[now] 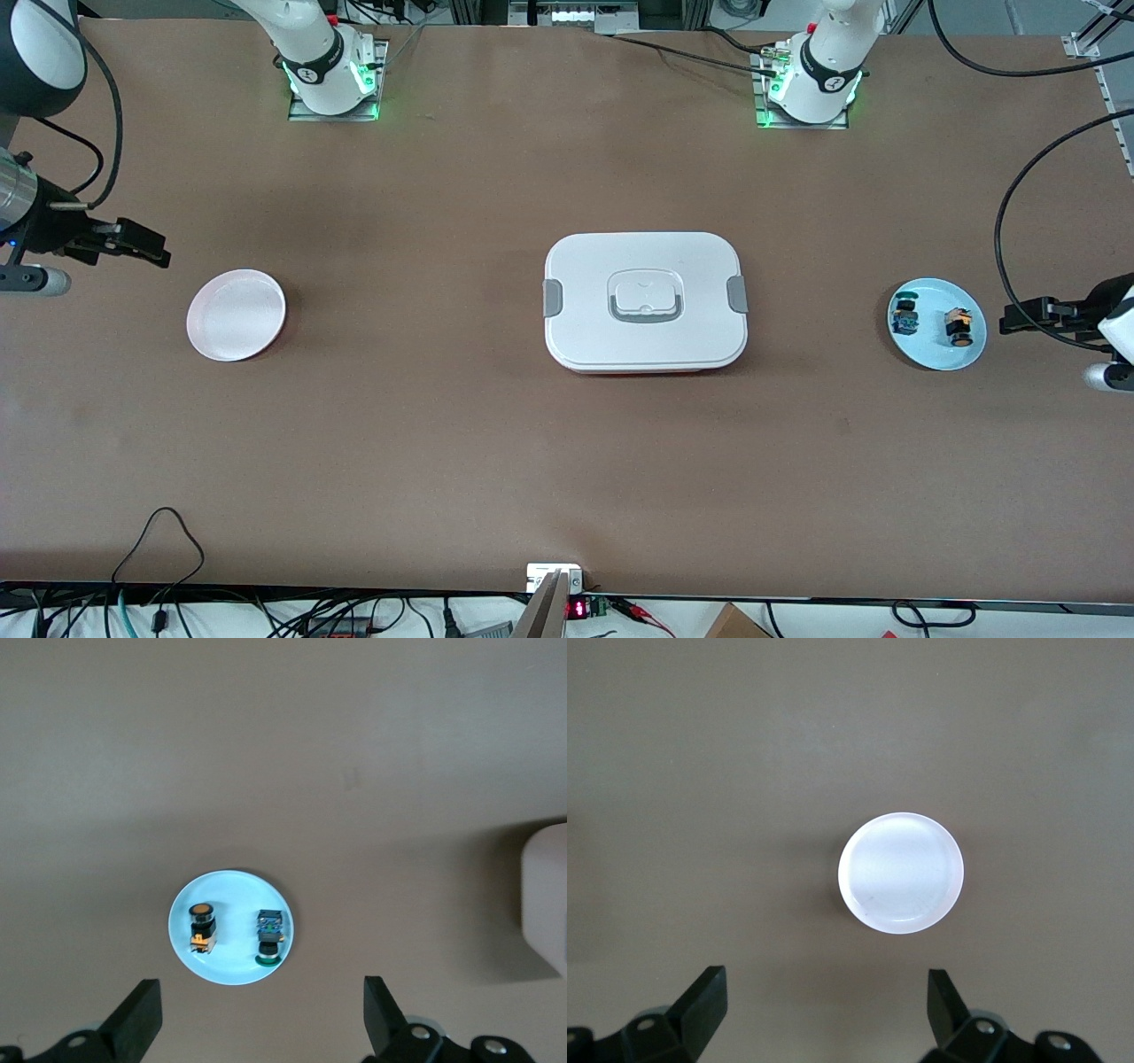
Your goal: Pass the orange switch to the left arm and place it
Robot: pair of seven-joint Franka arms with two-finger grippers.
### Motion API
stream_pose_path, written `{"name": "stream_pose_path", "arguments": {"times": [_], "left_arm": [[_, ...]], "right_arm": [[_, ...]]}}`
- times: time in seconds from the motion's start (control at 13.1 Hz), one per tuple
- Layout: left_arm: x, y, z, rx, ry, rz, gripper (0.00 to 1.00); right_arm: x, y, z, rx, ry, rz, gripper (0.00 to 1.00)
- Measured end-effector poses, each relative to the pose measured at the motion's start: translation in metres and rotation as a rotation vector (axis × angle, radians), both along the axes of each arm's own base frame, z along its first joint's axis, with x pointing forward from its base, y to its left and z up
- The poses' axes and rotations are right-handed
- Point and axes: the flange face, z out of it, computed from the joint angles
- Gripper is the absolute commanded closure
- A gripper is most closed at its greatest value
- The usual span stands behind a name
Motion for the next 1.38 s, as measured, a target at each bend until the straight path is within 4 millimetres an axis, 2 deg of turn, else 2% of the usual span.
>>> {"name": "stream_pose_path", "arguments": {"times": [0.31, 0.46, 0.61, 0.84, 0.99, 1.22, 1.3, 1.38], "left_arm": [[-0.015, -0.033, 0.037, -0.028, -0.019, -0.034, 0.0], [-0.032, -0.045, 0.06, -0.038, -0.005, -0.038, 0.0], [-0.044, -0.067, 0.077, -0.022, 0.008, -0.067, 0.0], [-0.054, -0.096, 0.091, 0.006, 0.004, -0.068, 0.0], [-0.065, -0.094, 0.094, -0.028, 0.02, -0.018, 0.0], [-0.085, -0.052, 0.08, -0.091, 0.027, 0.088, 0.0], [-0.091, -0.043, 0.074, -0.102, 0.021, 0.104, 0.0], [-0.096, -0.042, 0.071, -0.106, 0.019, 0.108, 0.0]], "right_arm": [[-0.02, 0.001, 0.031, 0.009, 0.007, 0.004, 0.0], [-0.02, 0.001, 0.032, 0.009, 0.003, 0.005, 0.0], [-0.019, 0.002, 0.032, 0.012, 0.002, 0.004, 0.0], [-0.016, 0.004, 0.033, 0.01, -0.002, 0.009, 0.0], [-0.016, 0.004, 0.033, 0.01, -0.003, 0.009, 0.0], [-0.016, 0.002, 0.034, 0.01, -0.003, 0.004, 0.0], [-0.016, 0.001, 0.034, 0.007, -0.003, 0.004, 0.0], [-0.016, 0.002, 0.034, 0.003, -0.005, 0.006, 0.0]]}}
